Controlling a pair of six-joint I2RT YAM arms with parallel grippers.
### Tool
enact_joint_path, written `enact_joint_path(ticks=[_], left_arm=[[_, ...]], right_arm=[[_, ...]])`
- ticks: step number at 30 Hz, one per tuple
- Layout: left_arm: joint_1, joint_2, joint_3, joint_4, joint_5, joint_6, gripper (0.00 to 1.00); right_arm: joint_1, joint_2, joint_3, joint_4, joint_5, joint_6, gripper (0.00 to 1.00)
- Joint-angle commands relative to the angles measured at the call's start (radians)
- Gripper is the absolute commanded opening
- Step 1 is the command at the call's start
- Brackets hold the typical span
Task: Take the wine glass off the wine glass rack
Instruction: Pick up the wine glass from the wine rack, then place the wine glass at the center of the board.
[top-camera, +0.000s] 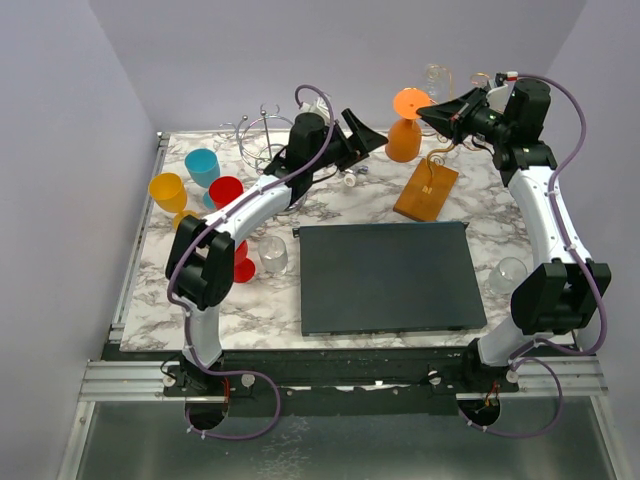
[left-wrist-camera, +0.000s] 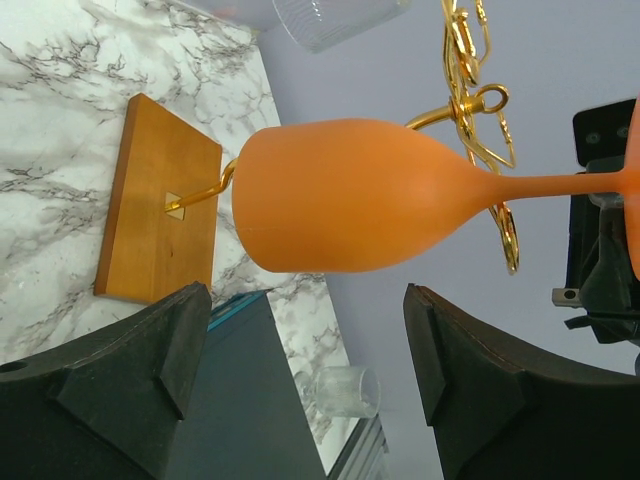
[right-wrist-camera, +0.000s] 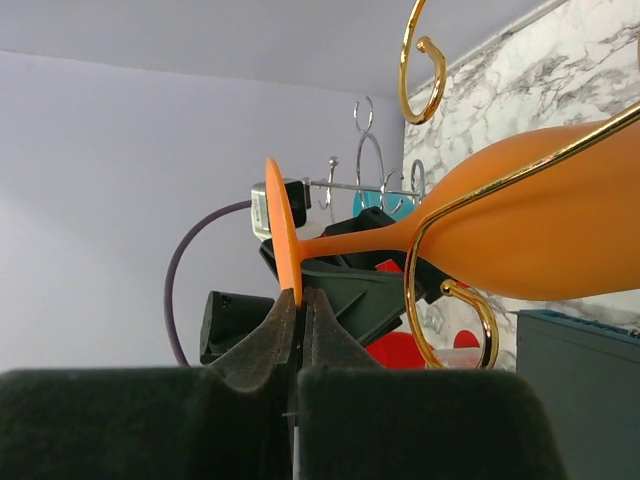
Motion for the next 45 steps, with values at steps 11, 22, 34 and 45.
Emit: enact_joint_path(ticks=[11,22,34,45], left_arm=[[0.014,-0.124,0.050,-0.104,0.020,0.084,0.85],[0.094,-0.235,0.017,-0.119,0.108,0.090,0.86],[0.218,-0.356,-0.067,0.033,0.366,0.011,0.87],[0.223,-0.349,-0.086,0.272,0.502,-0.159,0.86]], right_arm=[[-0.006,-0.054,0.009,0.014,-0.088,0.002,0.01],[-0.006,-0.079,-0.025,0.126,-0.187,0.106,0.01],[-0.006,-0.098,-0.068,0.513,-0.314,0.469,0.01],[-0.006,-0.077,0.019,0.803,-0.308,0.792,0.01]])
